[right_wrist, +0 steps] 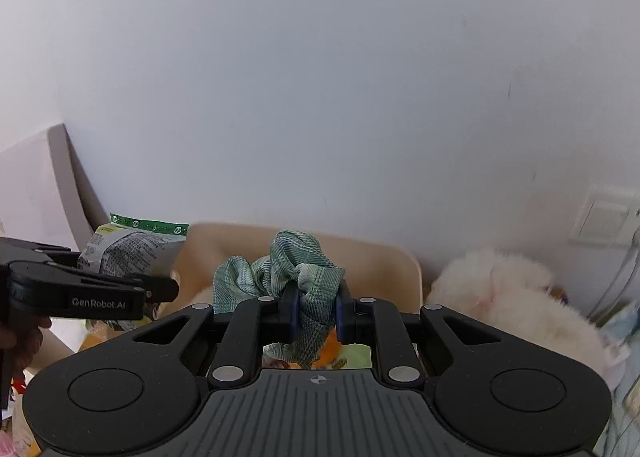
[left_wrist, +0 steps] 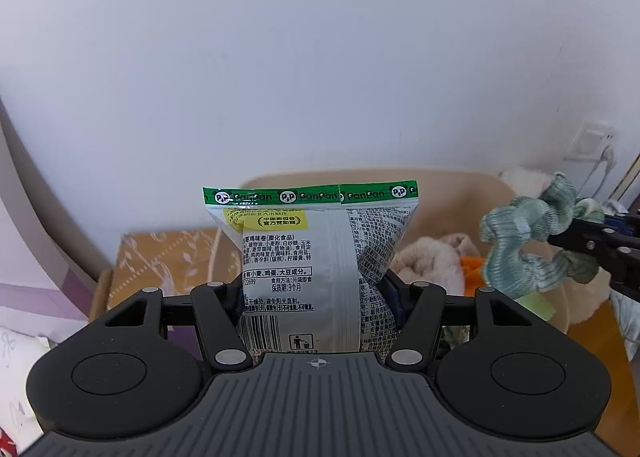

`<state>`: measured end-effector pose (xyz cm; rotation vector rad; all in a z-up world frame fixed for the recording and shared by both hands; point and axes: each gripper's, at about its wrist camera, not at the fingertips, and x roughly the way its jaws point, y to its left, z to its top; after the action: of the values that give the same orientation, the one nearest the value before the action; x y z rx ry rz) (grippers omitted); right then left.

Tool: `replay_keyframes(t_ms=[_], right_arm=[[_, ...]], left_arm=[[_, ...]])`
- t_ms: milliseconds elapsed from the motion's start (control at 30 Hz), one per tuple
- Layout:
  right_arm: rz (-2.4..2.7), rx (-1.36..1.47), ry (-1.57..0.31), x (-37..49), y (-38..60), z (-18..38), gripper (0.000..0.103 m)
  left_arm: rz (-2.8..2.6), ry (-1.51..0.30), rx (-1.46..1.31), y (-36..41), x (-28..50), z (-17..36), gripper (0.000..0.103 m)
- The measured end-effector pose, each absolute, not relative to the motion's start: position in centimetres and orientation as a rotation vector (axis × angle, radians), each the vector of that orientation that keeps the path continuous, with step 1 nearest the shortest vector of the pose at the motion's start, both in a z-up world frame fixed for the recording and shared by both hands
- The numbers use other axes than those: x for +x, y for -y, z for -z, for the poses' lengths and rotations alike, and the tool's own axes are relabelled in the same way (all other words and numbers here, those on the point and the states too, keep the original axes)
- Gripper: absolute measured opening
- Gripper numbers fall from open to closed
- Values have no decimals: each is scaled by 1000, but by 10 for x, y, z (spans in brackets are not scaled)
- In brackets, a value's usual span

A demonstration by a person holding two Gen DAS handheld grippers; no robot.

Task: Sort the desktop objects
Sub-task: 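Carry the snack bag and scrunchie over the basket and open both tools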

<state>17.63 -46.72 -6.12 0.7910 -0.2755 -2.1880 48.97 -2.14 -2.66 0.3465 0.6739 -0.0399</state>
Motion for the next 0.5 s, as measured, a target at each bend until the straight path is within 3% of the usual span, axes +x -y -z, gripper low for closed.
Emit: replay_keyframes(t_ms=[200,300,367,500], right_arm=[[2185,886,254,165,483,81,20],[2207,906,225,164,489,85,34],[2209,912,209,159,495,81,39],[2221,909,182,161,495,82,65]], left_arm=[[38,-721,385,27,500,48,62],[16,-729,407,28,502,54,63],[26,-742,408,28,501,56,67],[33,-767,411,24,501,57,67]])
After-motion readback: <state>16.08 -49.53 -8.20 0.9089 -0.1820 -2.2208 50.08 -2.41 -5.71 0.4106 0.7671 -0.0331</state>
